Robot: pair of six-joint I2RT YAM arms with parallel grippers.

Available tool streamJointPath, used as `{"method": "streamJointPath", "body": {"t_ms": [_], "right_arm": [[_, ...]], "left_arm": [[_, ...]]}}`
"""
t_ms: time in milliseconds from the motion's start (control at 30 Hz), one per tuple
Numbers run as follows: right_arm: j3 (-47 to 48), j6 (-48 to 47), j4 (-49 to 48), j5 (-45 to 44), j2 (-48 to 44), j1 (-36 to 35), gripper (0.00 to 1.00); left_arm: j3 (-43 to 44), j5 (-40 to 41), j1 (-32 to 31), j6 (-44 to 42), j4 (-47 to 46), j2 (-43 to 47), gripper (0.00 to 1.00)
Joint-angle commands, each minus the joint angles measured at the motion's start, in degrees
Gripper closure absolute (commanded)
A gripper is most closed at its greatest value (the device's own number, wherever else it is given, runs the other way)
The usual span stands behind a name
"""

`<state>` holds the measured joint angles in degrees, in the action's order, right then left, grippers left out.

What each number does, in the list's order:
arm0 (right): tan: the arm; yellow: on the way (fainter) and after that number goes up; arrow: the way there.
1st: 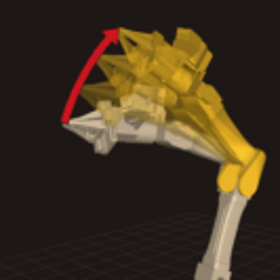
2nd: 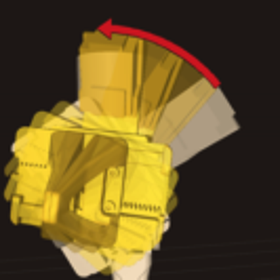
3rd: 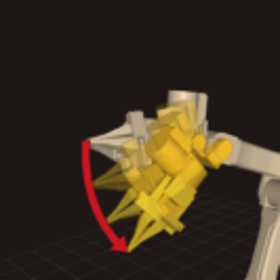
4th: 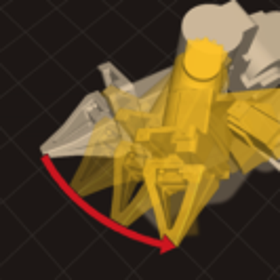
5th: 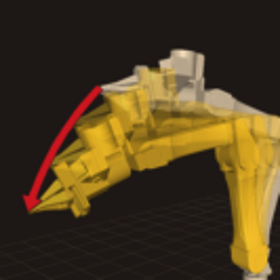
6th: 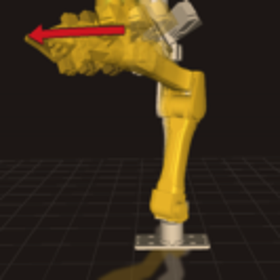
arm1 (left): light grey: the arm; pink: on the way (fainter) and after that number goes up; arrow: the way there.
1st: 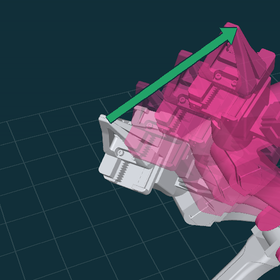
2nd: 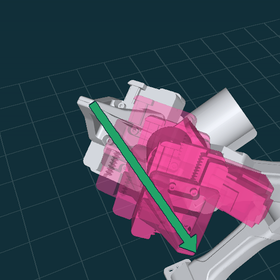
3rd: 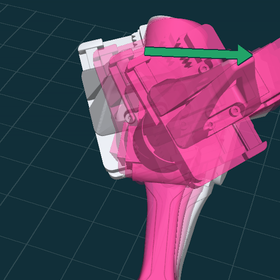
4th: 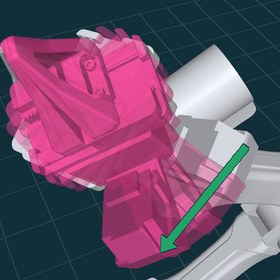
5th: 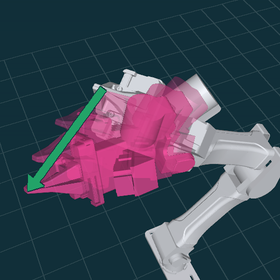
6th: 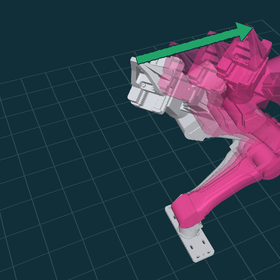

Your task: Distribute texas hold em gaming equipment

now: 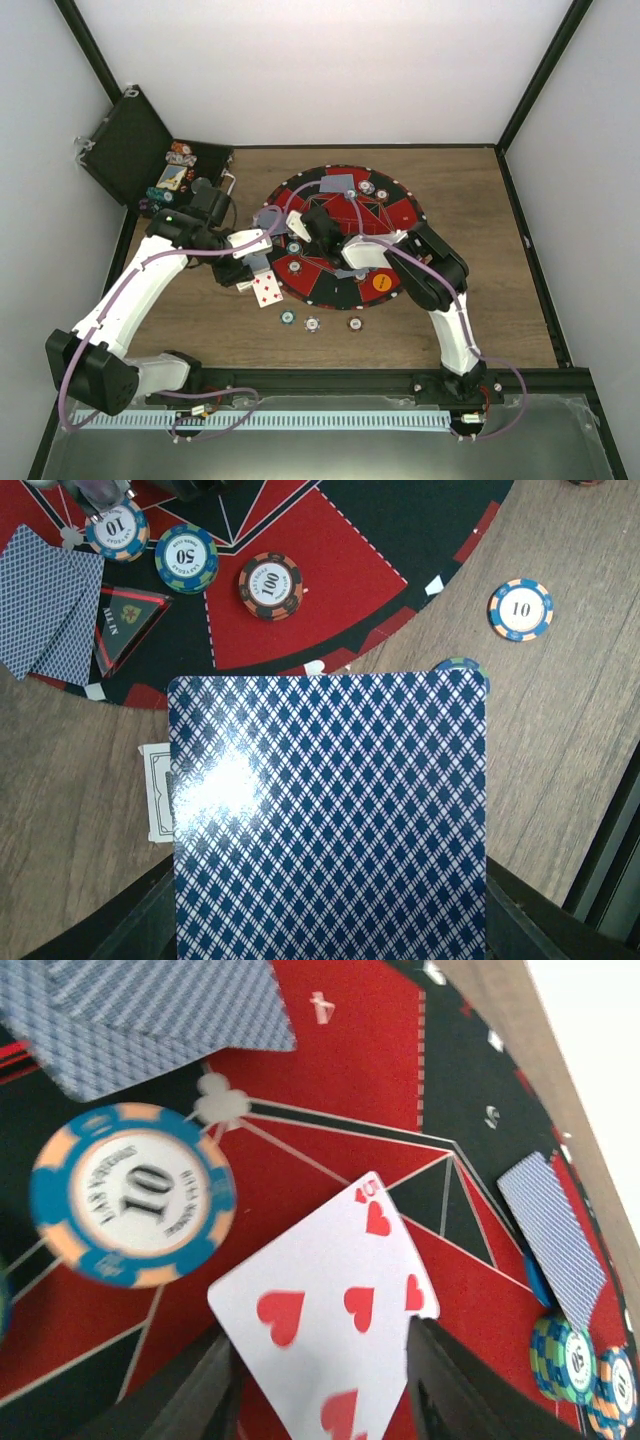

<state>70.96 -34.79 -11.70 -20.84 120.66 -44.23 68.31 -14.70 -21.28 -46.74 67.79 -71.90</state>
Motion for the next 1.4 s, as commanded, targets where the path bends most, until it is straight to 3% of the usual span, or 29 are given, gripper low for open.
{"method": "streamJointPath", "body": {"t_ms": [0, 367, 467, 600, 700, 800, 900, 1067, 1367], "right_arm": [[0.33, 4.84, 5.63, 3.93, -4.99, -0.38, 0.49], [-3.85, 14.40, 7.84, 7.95, -17.85, 0.83, 0.22], [-3.04, 23.41, 10.08, 8.76, -21.34, 3.82, 0.19], [-3.62, 39.92, 12.27, 10.94, -29.54, 7.70, 0.01], [-0.68, 52.88, 20.40, 24.52, -33.01, 13.30, 0.00], [-2.32, 57.54, 20.14, 46.91, -33.51, 19.59, 0.00], [-2.01, 58.91, 23.15, 57.03, -31.75, 19.67, 0.00], [-5.72, 62.39, 21.68, 65.63, -32.82, 17.27, 0.00], [-4.69, 72.07, 17.47, 70.95, -27.68, 8.16, 0.01]], "left_arm": [[2.16, -1.60, 0.28, -0.65, -0.51, -0.29, 0.96], [3.40, -2.21, 0.27, -0.62, -0.43, -0.35, 0.96], [3.41, -2.65, 0.27, -0.60, -0.45, -0.45, 0.96], [3.11, -3.24, 0.21, -0.63, -1.18, -0.31, 0.96], [3.23, -3.66, 0.24, -0.71, -1.60, -0.60, 0.96], [3.24, -3.67, 0.12, -0.74, -2.16, -0.69, 0.96], [2.87, -3.92, 0.10, -0.74, -3.01, -0.94, 0.96], [1.95, -4.49, 0.10, -0.26, -4.59, -1.63, 0.96], [1.32, -5.34, -0.09, 0.07, -6.37, -1.40, 0.96]]}}
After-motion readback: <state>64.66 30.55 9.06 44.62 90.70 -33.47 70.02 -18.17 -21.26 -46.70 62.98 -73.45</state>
